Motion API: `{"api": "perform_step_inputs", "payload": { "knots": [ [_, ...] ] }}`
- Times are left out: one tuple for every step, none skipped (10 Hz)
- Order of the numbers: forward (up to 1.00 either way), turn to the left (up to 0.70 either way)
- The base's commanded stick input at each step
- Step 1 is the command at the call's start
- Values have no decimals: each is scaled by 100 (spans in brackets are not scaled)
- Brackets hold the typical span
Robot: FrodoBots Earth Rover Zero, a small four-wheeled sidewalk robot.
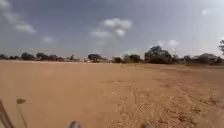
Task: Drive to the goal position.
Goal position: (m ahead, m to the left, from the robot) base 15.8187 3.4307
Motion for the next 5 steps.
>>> {"api": "perform_step_inputs", "payload": {
  "knots": [
    [100, 0],
    [100, 0],
    [100, 0],
    [100, 0],
    [100, 0]
  ]
}}
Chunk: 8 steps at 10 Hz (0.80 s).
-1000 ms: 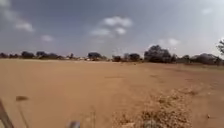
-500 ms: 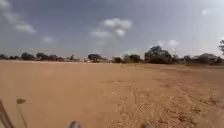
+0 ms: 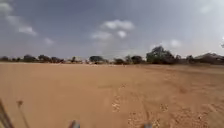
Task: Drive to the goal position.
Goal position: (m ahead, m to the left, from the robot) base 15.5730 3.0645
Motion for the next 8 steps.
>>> {"api": "perform_step_inputs", "payload": {
  "knots": [
    [100, -8],
    [100, -21],
    [100, -20],
    [100, -7],
    [100, 0],
    [100, 0],
    [100, 0],
    [100, 0]
  ]
}}
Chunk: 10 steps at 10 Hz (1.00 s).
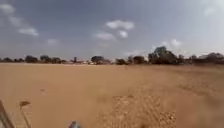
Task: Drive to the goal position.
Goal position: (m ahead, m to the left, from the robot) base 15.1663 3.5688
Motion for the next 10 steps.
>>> {"api": "perform_step_inputs", "payload": {
  "knots": [
    [100, 0],
    [100, 0],
    [100, -27],
    [100, -27],
    [100, -27],
    [100, 0],
    [100, 0],
    [100, 0],
    [100, 0],
    [100, 0]
  ]
}}
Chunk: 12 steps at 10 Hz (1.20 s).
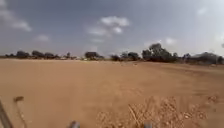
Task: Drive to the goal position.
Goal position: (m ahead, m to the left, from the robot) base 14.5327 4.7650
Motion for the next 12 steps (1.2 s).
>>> {"api": "perform_step_inputs", "payload": {
  "knots": [
    [100, 0],
    [100, 0],
    [100, 0],
    [100, 0],
    [100, 0],
    [100, -1],
    [100, -15],
    [100, 0],
    [100, 0],
    [100, 0],
    [100, 0],
    [100, 0]
  ]
}}
